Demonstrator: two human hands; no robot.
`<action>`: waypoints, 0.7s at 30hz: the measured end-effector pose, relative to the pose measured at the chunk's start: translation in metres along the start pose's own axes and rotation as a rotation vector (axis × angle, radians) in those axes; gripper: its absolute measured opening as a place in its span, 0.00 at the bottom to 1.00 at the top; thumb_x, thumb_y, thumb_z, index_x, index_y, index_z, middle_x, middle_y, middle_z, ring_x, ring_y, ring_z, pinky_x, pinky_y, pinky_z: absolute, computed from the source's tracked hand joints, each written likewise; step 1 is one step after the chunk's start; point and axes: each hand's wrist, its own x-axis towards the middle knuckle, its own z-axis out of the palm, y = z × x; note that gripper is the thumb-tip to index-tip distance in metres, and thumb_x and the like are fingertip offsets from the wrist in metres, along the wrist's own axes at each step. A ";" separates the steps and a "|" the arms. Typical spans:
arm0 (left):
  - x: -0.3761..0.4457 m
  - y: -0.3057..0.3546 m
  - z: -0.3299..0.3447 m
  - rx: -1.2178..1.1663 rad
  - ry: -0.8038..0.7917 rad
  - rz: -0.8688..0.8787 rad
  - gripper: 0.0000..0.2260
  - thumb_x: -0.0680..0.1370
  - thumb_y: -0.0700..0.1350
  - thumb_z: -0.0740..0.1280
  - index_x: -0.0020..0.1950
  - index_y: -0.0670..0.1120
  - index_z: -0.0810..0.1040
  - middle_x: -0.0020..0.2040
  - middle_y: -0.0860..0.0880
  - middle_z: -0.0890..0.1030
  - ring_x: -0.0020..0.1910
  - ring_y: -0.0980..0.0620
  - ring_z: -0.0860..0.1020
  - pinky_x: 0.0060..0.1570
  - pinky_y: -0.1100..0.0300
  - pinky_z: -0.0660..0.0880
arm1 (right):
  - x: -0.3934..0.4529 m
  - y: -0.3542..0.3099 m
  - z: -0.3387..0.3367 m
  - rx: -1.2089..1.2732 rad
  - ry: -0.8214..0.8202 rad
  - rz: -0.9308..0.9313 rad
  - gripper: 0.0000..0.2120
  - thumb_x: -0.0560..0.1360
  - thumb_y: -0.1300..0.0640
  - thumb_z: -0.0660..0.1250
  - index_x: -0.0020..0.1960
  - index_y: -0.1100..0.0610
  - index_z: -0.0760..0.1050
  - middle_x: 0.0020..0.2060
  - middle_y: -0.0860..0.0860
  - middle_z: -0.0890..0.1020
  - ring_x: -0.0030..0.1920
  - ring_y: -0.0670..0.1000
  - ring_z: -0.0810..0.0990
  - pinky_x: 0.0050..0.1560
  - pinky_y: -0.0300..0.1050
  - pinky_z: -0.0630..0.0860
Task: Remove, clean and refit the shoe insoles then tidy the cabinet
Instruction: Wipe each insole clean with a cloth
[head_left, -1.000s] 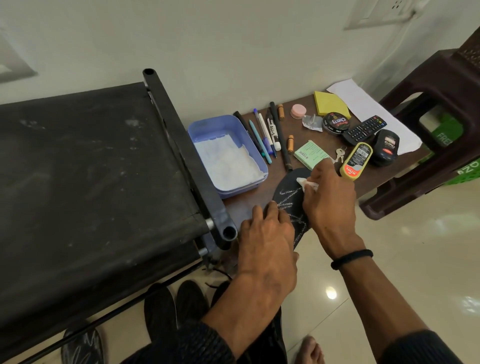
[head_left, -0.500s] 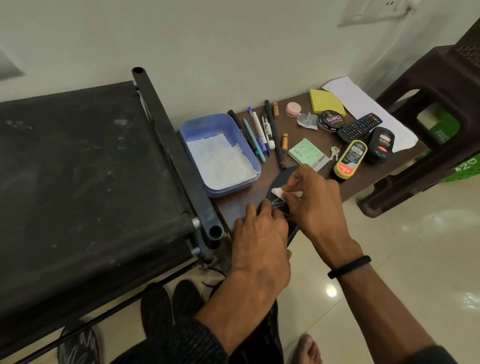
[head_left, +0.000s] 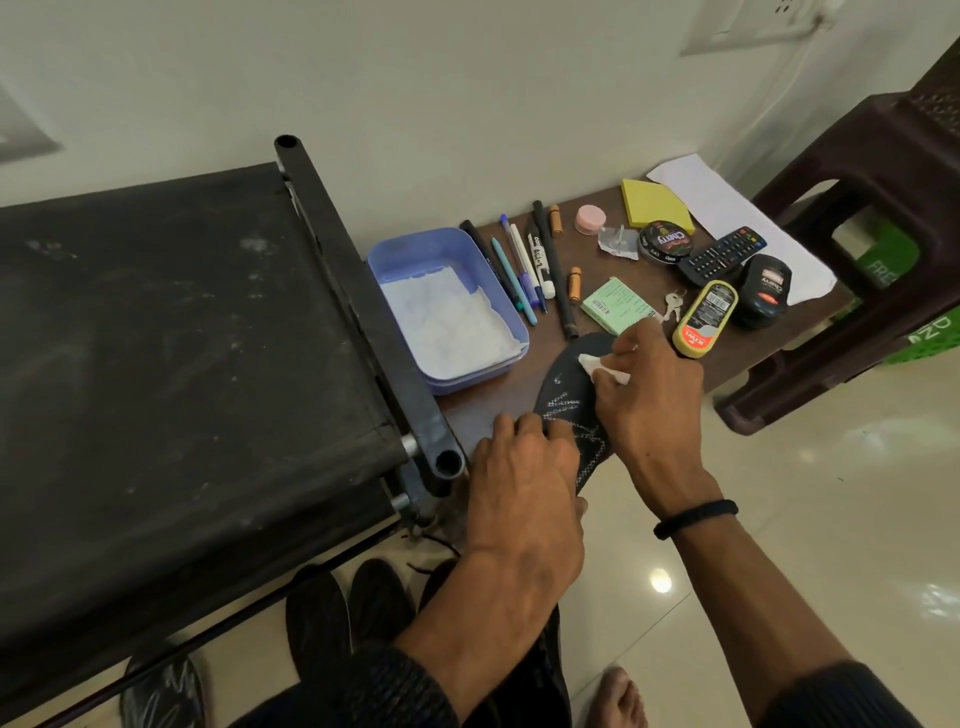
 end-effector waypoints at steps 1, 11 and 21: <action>0.001 0.001 -0.001 0.010 -0.011 -0.004 0.30 0.78 0.56 0.71 0.75 0.46 0.65 0.70 0.44 0.72 0.68 0.45 0.67 0.66 0.51 0.70 | -0.001 -0.002 0.001 0.003 -0.021 -0.012 0.14 0.76 0.60 0.73 0.58 0.55 0.72 0.54 0.54 0.83 0.55 0.54 0.82 0.46 0.44 0.77; -0.001 0.007 -0.003 0.031 -0.025 -0.032 0.20 0.78 0.54 0.71 0.66 0.47 0.74 0.63 0.45 0.75 0.65 0.45 0.68 0.60 0.52 0.73 | -0.004 -0.017 -0.001 0.037 -0.231 -0.303 0.13 0.73 0.65 0.75 0.52 0.54 0.76 0.46 0.45 0.83 0.47 0.44 0.79 0.44 0.24 0.67; -0.002 0.007 -0.007 -0.021 -0.007 -0.047 0.18 0.78 0.55 0.71 0.63 0.47 0.76 0.61 0.47 0.76 0.64 0.46 0.67 0.58 0.52 0.73 | 0.014 0.001 -0.033 -0.054 -0.463 -0.256 0.14 0.73 0.66 0.74 0.49 0.51 0.74 0.42 0.41 0.86 0.50 0.37 0.81 0.45 0.29 0.70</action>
